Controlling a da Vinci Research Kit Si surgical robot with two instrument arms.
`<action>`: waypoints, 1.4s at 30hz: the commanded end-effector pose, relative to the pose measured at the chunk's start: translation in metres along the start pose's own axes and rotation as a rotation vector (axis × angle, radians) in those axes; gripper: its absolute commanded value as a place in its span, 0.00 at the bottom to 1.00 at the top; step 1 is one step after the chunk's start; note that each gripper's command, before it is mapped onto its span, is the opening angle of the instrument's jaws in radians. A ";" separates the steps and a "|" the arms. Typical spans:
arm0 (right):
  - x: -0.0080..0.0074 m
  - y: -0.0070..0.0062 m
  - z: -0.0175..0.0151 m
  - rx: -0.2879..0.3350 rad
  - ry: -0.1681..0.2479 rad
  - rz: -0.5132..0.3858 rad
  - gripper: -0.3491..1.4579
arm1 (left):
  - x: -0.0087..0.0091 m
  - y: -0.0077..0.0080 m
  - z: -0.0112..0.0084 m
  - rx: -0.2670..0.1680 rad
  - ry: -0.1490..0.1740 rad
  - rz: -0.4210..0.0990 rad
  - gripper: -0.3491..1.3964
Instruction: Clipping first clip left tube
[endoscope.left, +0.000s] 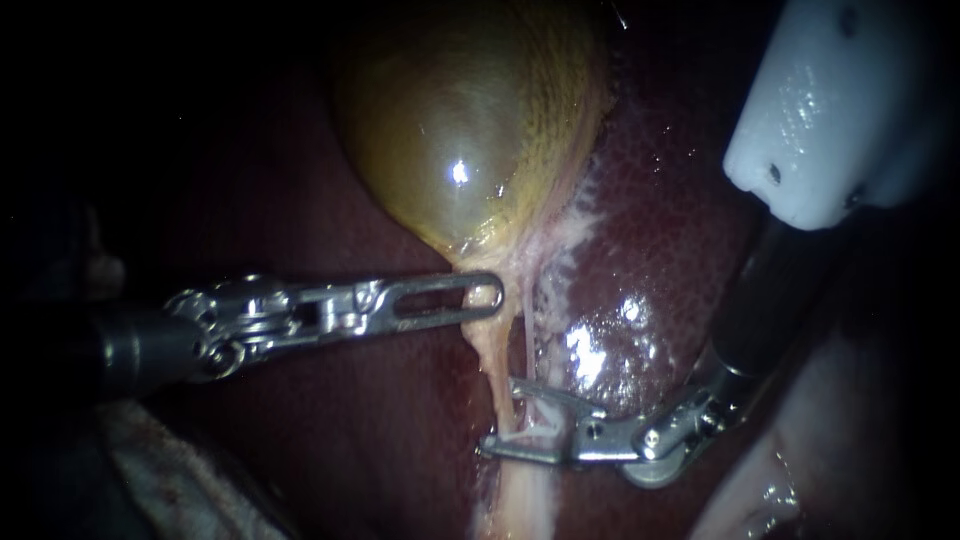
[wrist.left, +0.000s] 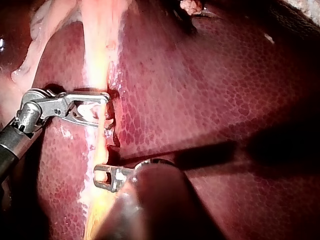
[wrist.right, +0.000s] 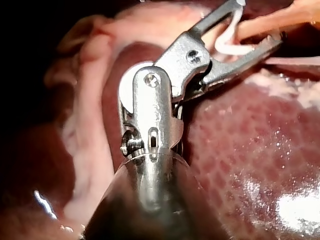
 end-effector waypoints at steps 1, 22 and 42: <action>0.0000 -0.0001 0.0002 0.003 0.000 -0.001 0.47 | 0.0000 0.0000 0.0000 0.000 0.000 0.000 0.00; -0.0005 -0.0008 0.0012 0.008 0.002 0.035 0.38 | 0.0000 0.0000 0.0000 0.000 0.000 0.000 0.00; -0.0007 -0.0001 0.0007 0.011 0.002 0.040 0.00 | -0.0001 0.0000 0.0001 0.000 0.001 0.000 0.00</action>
